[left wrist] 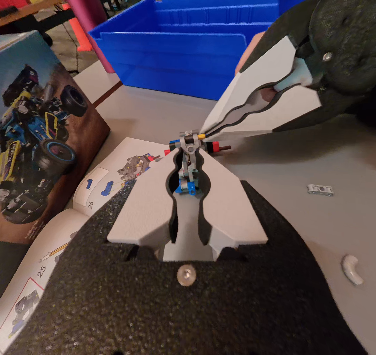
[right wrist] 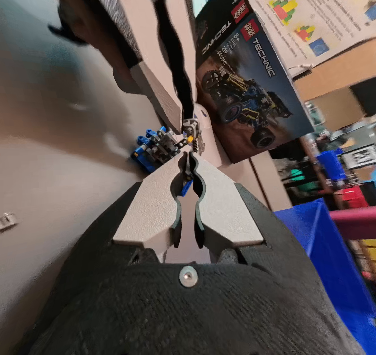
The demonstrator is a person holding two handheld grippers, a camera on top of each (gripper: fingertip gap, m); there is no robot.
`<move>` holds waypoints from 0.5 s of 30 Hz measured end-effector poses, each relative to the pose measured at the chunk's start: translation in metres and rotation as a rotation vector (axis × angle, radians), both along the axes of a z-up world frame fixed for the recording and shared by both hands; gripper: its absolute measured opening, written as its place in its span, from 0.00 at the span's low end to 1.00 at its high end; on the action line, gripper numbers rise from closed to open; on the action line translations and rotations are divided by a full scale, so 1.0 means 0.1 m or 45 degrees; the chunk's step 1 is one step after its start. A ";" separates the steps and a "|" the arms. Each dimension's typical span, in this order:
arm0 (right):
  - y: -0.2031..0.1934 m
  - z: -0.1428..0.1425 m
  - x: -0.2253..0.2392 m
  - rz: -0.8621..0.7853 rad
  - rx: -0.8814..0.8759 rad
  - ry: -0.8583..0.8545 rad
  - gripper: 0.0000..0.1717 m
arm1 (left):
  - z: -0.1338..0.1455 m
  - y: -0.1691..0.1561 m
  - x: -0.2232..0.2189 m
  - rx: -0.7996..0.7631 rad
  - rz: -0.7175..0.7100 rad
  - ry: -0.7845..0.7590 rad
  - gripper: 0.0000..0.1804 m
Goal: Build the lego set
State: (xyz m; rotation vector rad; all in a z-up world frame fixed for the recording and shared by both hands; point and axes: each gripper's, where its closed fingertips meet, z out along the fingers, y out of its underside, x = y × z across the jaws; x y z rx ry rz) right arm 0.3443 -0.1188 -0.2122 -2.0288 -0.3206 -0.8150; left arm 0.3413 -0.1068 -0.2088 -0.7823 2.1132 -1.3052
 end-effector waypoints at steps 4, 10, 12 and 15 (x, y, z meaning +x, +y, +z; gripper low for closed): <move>0.05 -0.12 -0.09 0.009 0.046 0.364 0.00 | -0.02 0.03 0.04 -0.035 0.025 -0.021 0.05; 0.09 -0.13 0.03 -0.158 0.201 0.517 0.00 | -0.04 0.08 0.08 -0.031 0.067 -0.024 0.04; 0.04 -0.10 0.12 -0.235 0.246 0.517 0.08 | -0.05 0.08 0.08 -0.032 0.066 -0.018 0.04; 0.03 -0.06 0.16 -0.269 0.287 0.531 0.11 | -0.04 0.07 0.08 -0.031 0.070 -0.024 0.04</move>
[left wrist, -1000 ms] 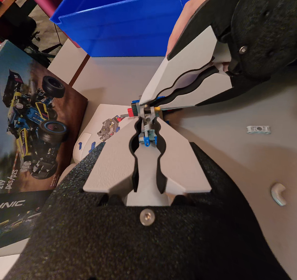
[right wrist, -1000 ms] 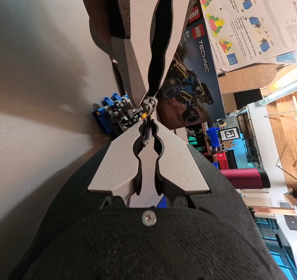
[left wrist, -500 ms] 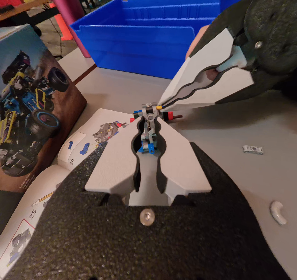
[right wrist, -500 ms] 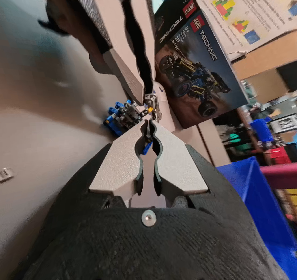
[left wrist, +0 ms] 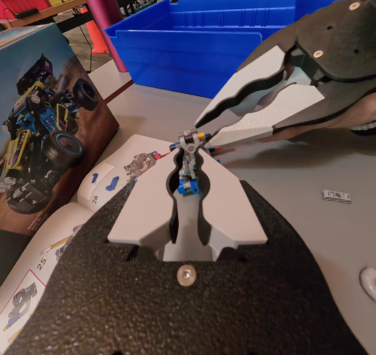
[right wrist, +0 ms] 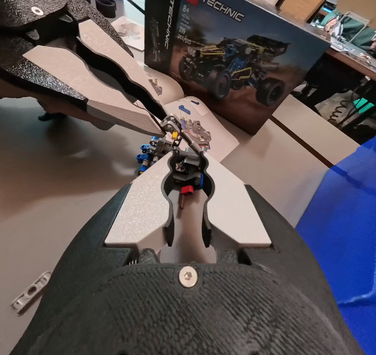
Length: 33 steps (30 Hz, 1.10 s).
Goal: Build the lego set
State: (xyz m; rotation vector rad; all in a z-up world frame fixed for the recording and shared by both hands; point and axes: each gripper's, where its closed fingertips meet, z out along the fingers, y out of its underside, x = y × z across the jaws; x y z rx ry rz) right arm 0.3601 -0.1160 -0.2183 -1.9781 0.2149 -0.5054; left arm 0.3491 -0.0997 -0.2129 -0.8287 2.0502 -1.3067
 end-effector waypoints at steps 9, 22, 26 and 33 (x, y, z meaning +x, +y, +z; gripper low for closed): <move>0.10 -0.05 -0.09 0.013 -0.011 0.060 0.06 | 0.00 0.03 0.02 0.010 0.034 -0.020 0.00; 0.13 -0.07 -0.08 0.003 -0.068 -0.035 0.03 | -0.08 0.01 -0.03 0.081 -0.058 0.061 0.10; 0.13 -0.07 -0.06 0.002 -0.088 -0.086 0.03 | -0.04 0.05 -0.03 0.149 -0.079 0.065 0.10; 0.13 -0.06 -0.06 0.010 -0.098 -0.111 0.03 | 0.03 0.01 0.00 0.215 -0.117 0.147 0.13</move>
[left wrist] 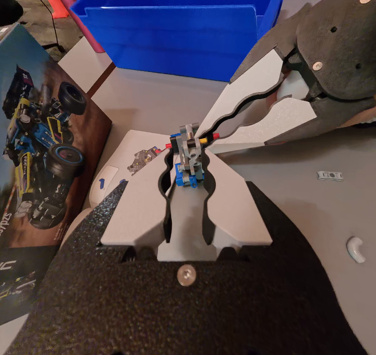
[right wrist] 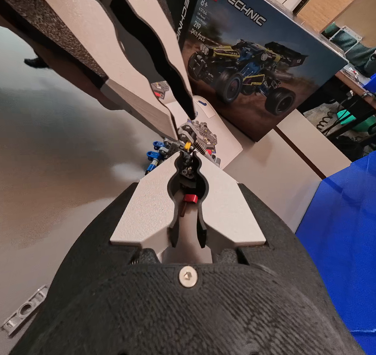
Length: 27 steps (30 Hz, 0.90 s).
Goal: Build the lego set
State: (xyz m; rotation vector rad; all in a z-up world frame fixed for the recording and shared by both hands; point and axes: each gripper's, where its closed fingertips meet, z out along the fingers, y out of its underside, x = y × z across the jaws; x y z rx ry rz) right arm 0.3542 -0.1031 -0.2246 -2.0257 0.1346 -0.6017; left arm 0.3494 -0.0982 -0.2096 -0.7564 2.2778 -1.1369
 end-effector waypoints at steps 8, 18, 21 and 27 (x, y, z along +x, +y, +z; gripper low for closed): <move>0.01 0.00 0.00 -0.002 -0.028 -0.057 0.03 | -0.08 -0.02 0.03 0.055 0.023 0.009 0.07; -0.07 -0.01 0.03 -0.156 0.054 0.125 0.07 | -0.07 -0.02 0.05 0.011 0.068 -0.031 0.07; -0.07 -0.01 0.05 -0.174 0.061 0.146 0.07 | -0.07 -0.03 0.05 -0.014 0.081 -0.035 0.07; -0.04 -0.03 0.05 -0.172 0.046 0.139 0.04 | -0.08 -0.03 0.07 -0.047 0.110 -0.041 0.07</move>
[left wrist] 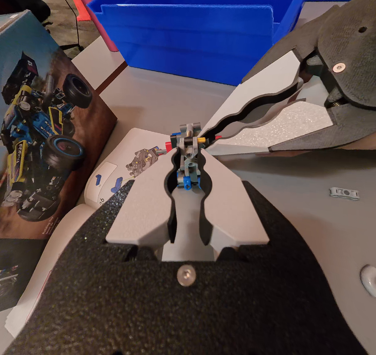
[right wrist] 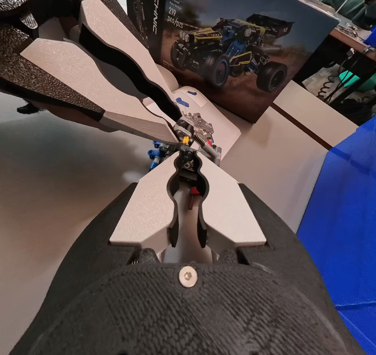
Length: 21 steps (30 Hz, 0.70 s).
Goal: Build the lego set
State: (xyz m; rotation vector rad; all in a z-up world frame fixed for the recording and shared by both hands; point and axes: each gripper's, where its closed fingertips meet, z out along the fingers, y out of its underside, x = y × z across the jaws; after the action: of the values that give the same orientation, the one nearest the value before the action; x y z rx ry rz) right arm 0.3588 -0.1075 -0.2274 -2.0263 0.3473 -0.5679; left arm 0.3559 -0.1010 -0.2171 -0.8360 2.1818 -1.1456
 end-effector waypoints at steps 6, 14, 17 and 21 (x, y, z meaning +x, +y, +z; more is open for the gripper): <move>0.02 0.02 0.02 -0.004 -0.028 -0.087 0.03 | 0.01 0.02 0.03 -0.032 0.036 -0.028 0.07; 0.05 0.10 0.02 0.005 -0.020 -0.227 0.02 | 0.03 0.04 0.09 -0.123 0.114 -0.144 0.07; 0.03 0.14 0.03 -0.011 0.012 -0.228 0.02 | 0.03 0.05 0.10 -0.137 0.120 -0.140 0.07; 0.04 0.14 0.03 -0.012 0.017 -0.237 0.02 | -0.02 0.08 0.12 -0.109 0.152 -0.113 0.07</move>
State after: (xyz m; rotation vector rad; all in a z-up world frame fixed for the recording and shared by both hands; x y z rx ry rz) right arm 0.3619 -0.1039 -0.2132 -1.9418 0.2481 -0.7519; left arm 0.3682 -0.0932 -0.2187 -0.9207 1.9960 -1.2001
